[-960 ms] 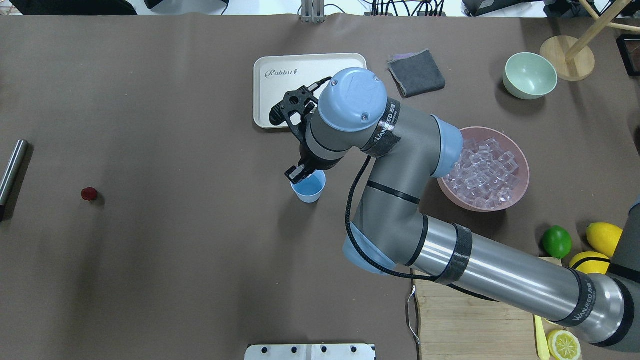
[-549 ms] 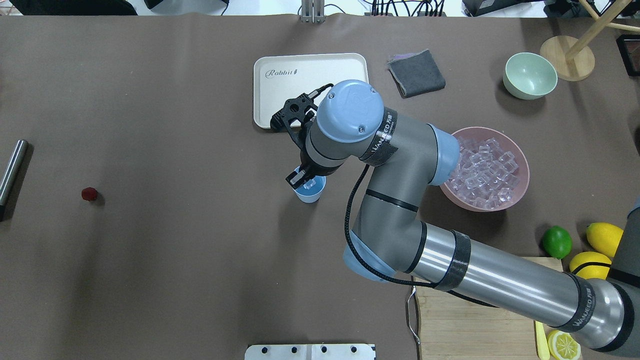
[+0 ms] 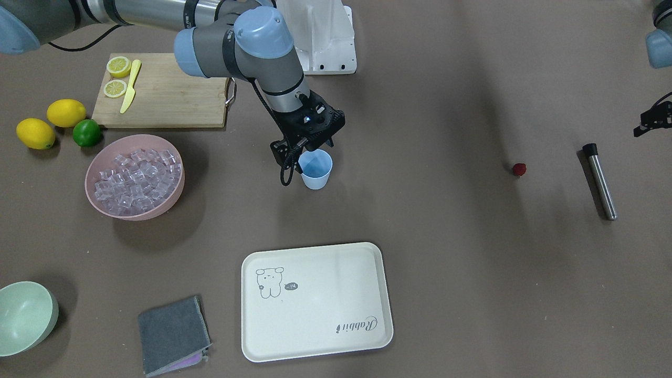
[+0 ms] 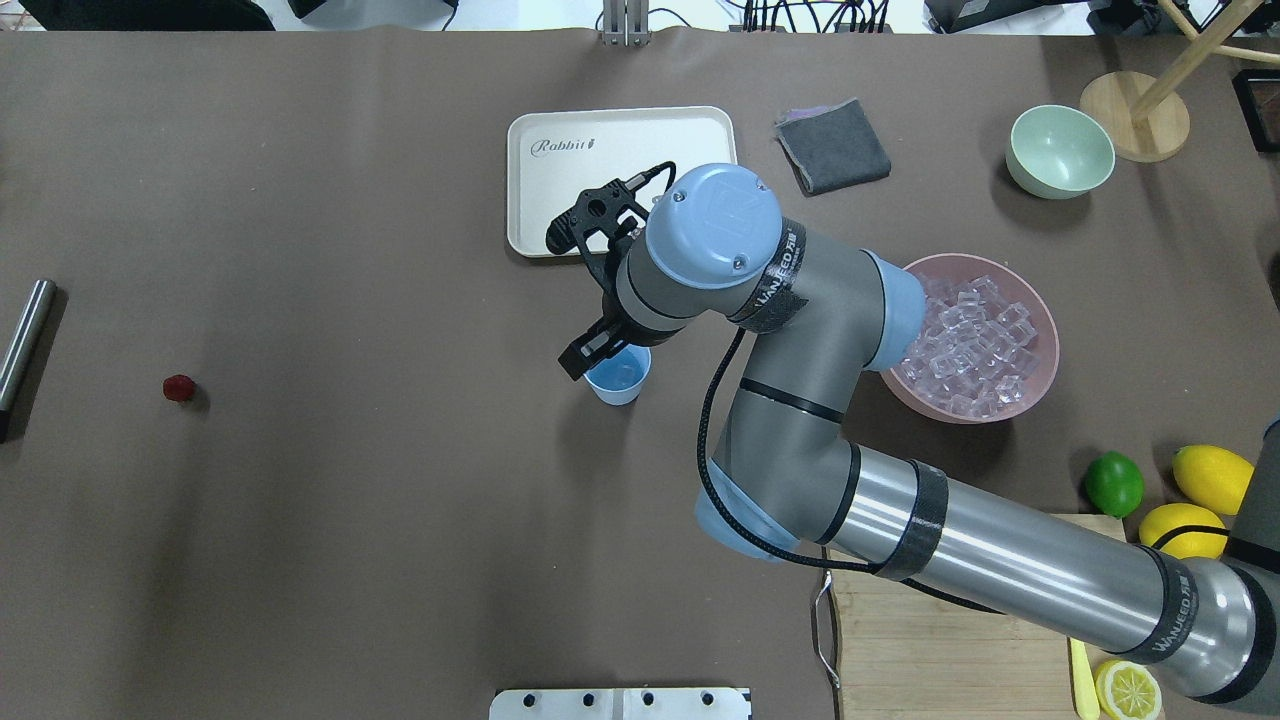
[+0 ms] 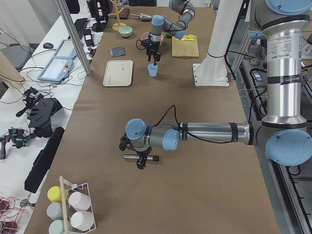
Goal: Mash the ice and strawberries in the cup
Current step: 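Move the right gripper back over the bowl of ice cubes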
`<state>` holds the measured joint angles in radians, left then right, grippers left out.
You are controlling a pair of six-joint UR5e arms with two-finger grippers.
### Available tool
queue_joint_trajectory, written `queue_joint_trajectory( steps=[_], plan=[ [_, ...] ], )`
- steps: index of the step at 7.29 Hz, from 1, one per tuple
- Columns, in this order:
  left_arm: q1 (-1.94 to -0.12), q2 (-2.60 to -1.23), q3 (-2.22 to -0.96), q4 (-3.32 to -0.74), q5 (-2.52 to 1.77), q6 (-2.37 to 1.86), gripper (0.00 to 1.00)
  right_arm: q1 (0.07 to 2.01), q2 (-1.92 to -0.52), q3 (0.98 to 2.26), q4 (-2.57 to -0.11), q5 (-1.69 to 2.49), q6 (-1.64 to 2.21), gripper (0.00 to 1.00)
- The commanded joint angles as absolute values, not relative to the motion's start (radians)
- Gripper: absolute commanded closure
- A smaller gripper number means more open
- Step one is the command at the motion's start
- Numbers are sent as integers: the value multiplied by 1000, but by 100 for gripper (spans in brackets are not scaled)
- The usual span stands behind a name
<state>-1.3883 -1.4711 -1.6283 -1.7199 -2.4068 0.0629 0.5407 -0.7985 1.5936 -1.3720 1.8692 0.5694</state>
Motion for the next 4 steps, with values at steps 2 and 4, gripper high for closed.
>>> queue_joint_trajectory(
  steps=[2, 4],
  plan=[
    [-1388, -1471, -1631, -1721, -2407, 63, 2, 680, -874, 1606, -1397, 2067, 562, 2],
    [-1387, -1476, -1629, -1720, -2407, 61, 2, 774, -967, 1606, -1394, 2132, 510, 2]
  ],
)
